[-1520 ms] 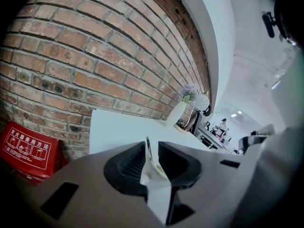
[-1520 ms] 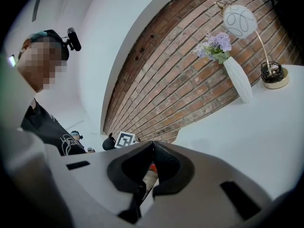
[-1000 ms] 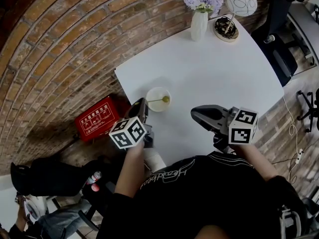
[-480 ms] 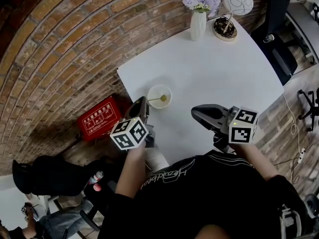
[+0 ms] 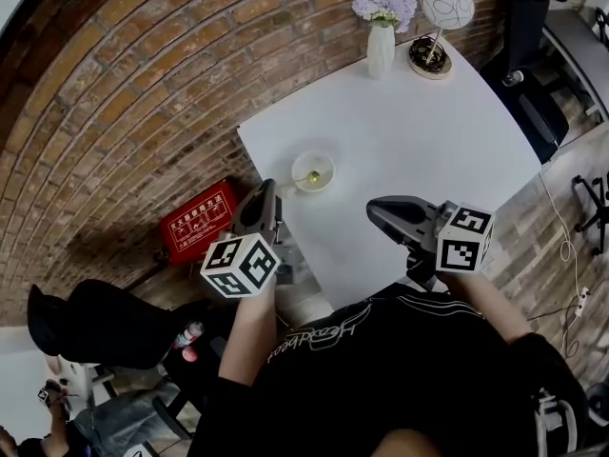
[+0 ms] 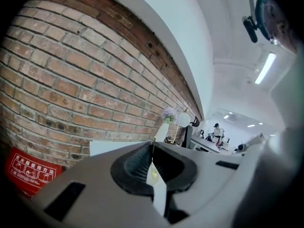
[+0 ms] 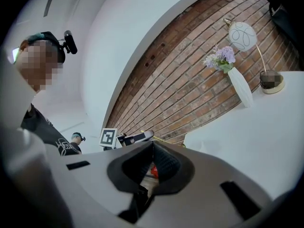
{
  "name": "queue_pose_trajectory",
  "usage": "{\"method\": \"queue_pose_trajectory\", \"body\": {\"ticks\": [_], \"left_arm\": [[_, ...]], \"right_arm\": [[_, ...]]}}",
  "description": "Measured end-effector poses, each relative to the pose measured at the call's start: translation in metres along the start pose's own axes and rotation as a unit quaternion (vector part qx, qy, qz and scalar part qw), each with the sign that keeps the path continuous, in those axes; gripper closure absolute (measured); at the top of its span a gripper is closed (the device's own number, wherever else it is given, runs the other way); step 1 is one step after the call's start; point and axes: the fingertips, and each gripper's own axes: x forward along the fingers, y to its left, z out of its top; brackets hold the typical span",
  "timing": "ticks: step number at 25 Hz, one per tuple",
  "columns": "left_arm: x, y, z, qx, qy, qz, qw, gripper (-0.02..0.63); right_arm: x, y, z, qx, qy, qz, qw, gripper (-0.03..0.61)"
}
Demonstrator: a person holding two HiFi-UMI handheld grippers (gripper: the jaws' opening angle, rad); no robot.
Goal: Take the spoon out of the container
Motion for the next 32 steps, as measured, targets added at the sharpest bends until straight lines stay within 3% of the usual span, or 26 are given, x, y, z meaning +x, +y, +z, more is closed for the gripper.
{"method": "queue_pose_trajectory", "body": {"ticks": [5,10,16,22,32], "left_arm": [[-0.041,-0.024,0.017,0.011,-0.021,-0.019,0.9995,0.607],[-0.076,-0.048,0.022,0.022,-0.016,-0.042,0.9987,0.609],[-0.1,-0.074,0.006,0.007,0.006,-0.077,0.997,0.607],[-0.119,-0.087,-0.013,-0.003,0.028,-0.087,0.9958,0.609],[-0.144,-0.097,-0.025,-0.023,0.032,-0.11,0.9931,0.607]], "right_arm": [[-0.005,0.027,-0.003,-0.015,-0.011,0.005,1.0,0.581],[-0.008,0.05,-0.003,-0.029,-0.023,0.011,0.999,0.581],[-0.013,0.071,-0.009,-0.043,-0.031,0.014,0.999,0.581],[-0.017,0.087,-0.018,-0.05,-0.033,0.016,0.998,0.581],[-0.02,0.109,-0.032,-0.062,-0.035,0.019,0.997,0.581]]}}
